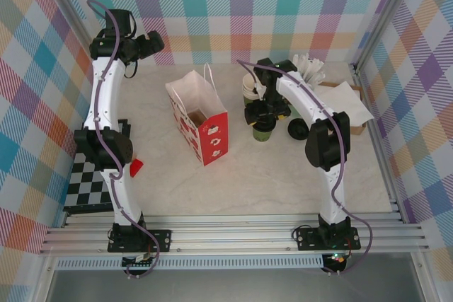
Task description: Pack the takeout coffee
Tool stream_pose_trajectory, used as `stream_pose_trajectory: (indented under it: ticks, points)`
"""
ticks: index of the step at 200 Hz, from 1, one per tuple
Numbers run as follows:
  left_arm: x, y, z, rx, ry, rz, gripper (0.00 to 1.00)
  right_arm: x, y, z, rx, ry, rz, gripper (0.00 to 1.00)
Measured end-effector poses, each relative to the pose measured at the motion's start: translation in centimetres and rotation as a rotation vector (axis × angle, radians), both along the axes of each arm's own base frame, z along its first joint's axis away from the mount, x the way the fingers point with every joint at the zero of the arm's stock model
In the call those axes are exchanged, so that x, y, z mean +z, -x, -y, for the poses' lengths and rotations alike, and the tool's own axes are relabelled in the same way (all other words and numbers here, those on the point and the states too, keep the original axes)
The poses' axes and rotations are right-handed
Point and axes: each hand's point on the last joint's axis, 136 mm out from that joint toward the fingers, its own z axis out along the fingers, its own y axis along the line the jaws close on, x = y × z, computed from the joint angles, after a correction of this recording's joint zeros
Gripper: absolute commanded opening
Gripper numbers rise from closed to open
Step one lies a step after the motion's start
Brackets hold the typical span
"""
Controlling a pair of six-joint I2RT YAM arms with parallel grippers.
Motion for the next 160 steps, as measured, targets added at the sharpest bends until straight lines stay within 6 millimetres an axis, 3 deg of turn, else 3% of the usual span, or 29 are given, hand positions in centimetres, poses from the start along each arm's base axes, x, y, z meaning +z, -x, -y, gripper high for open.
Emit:
stream_pose_trajectory:
  ticks: [160]
  points:
    - [0.0,0.0,-0.3,0.014,-0.011,-0.001,1.0,-1.6,0.9,0.5,0.016,0.062,-0.038,1.0]
